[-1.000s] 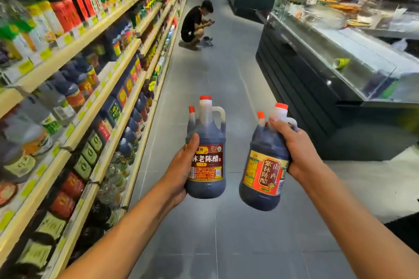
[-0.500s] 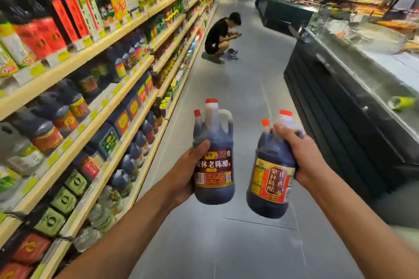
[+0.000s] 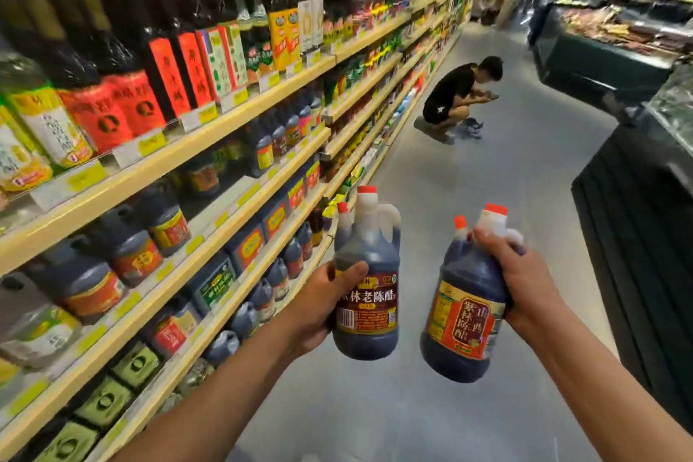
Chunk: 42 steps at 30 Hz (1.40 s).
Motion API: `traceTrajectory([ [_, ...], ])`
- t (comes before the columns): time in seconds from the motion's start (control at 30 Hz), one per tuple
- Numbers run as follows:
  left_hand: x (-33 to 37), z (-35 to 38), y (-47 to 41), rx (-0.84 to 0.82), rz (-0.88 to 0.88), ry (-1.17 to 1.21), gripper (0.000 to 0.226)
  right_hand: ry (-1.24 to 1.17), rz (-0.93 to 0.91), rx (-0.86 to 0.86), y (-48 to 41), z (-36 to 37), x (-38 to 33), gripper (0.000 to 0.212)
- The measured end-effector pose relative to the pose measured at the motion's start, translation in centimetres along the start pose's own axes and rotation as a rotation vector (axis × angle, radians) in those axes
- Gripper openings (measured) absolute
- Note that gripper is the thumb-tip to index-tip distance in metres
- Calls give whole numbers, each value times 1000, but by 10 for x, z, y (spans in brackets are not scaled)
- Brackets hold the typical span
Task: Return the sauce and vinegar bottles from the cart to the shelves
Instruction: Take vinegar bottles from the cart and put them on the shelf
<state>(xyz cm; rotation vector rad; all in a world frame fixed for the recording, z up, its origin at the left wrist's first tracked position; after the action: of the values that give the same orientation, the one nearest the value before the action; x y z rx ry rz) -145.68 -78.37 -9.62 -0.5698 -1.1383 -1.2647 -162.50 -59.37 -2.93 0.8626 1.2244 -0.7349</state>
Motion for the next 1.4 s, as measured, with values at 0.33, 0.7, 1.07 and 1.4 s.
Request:
traceTrajectory([
  [0.33, 58, -99, -99, 211, 147, 54, 99, 54, -9, -262, -172, 101, -6, 65],
  [0.7, 76, -152, -143, 665, 278, 143, 95, 58, 59, -697, -321, 217, 3, 41],
  [1.07, 46, -148, -147, 1011, 421, 297, 60, 91, 55, -1025, -388, 300, 27, 14],
  [1.4, 23, -161, -108, 1140, 504, 312, 78, 202, -143, -1262, -366, 365, 54, 11],
])
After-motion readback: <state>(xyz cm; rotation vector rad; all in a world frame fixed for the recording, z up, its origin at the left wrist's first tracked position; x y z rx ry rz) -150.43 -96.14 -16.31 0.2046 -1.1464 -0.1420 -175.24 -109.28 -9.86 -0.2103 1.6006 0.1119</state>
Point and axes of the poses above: each hand's wrist, its own y-axis away from the middle knuckle, its own z-axis out of the palm, x = y × z, the point moved 2 cm from there along -y, towards the middle knuckle, and after that the axes turned 5 degrees about -x, right-handed, at the moved point
